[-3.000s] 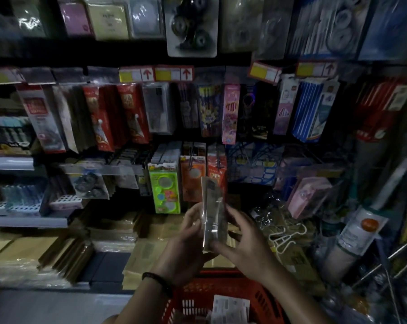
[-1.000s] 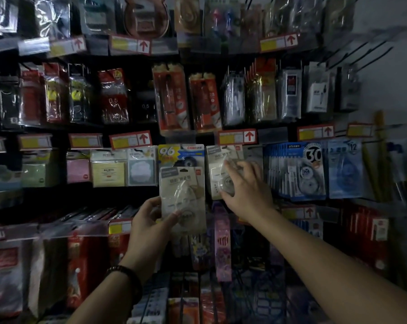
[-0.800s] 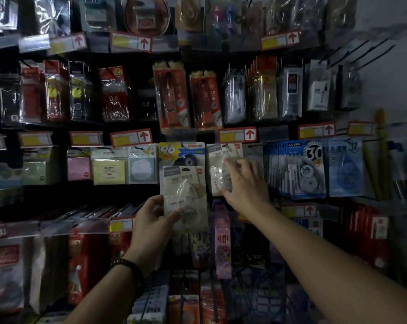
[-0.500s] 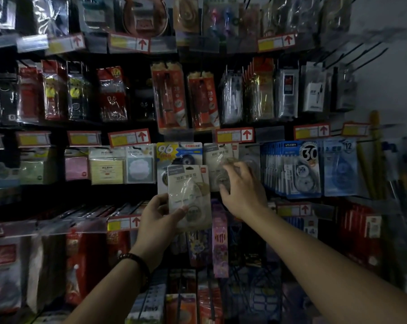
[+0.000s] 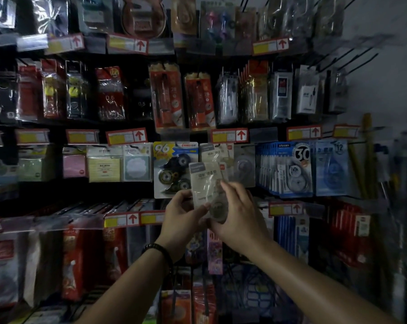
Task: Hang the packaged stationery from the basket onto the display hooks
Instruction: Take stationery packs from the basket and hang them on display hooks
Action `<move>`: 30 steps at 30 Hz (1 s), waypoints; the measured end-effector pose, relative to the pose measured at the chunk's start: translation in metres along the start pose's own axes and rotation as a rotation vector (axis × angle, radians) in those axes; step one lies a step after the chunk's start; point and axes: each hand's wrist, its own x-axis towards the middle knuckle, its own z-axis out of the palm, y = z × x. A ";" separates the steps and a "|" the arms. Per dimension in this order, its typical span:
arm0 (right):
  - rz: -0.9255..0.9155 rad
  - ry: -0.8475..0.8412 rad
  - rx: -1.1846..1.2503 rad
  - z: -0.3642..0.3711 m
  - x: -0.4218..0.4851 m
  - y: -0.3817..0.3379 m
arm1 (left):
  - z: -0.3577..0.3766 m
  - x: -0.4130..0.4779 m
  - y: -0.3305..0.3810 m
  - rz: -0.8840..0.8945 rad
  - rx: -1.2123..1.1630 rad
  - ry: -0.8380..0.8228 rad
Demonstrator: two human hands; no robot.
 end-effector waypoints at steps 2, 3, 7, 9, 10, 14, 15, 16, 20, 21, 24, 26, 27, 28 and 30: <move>0.022 0.006 0.008 0.002 0.004 0.006 | 0.001 0.002 0.002 -0.013 0.003 0.006; 0.037 0.009 -0.013 0.002 0.008 0.010 | 0.001 0.002 0.003 -0.020 0.017 0.017; 0.092 0.029 -0.135 0.000 0.034 0.023 | -0.010 0.002 0.000 -0.008 0.152 0.036; 0.099 0.022 -0.180 0.001 0.047 0.027 | -0.016 0.000 -0.005 -0.009 0.224 0.015; 0.091 0.017 -0.201 0.003 0.054 0.028 | -0.019 0.000 -0.008 -0.004 0.271 0.001; 0.065 0.002 -0.273 0.010 0.072 0.026 | -0.029 0.002 -0.015 -0.017 0.374 -0.017; 0.073 -0.001 -0.287 0.012 0.074 0.025 | -0.031 0.003 -0.016 -0.021 0.382 -0.017; 0.076 0.005 -0.303 0.014 0.073 0.024 | -0.033 0.003 -0.016 -0.024 0.389 -0.016; 0.036 0.133 -0.336 0.023 0.067 0.027 | -0.040 0.004 -0.020 -0.032 0.420 -0.032; 0.029 0.147 -0.337 0.024 0.067 0.028 | -0.041 0.005 -0.022 -0.036 0.429 -0.040; 0.042 0.121 -0.346 0.024 0.073 0.031 | -0.043 0.005 -0.024 -0.036 0.446 -0.066; 0.058 0.099 -0.364 0.022 0.080 0.032 | -0.044 0.005 -0.025 -0.006 0.502 -0.084; 0.065 0.078 -0.373 0.020 0.083 0.033 | -0.044 0.005 -0.025 0.023 0.559 -0.085; 0.071 0.048 -0.381 0.019 0.085 0.033 | -0.045 0.005 -0.025 0.061 0.637 -0.084; 0.088 -0.013 -0.402 0.019 0.088 0.033 | -0.046 0.004 -0.026 0.145 0.866 -0.089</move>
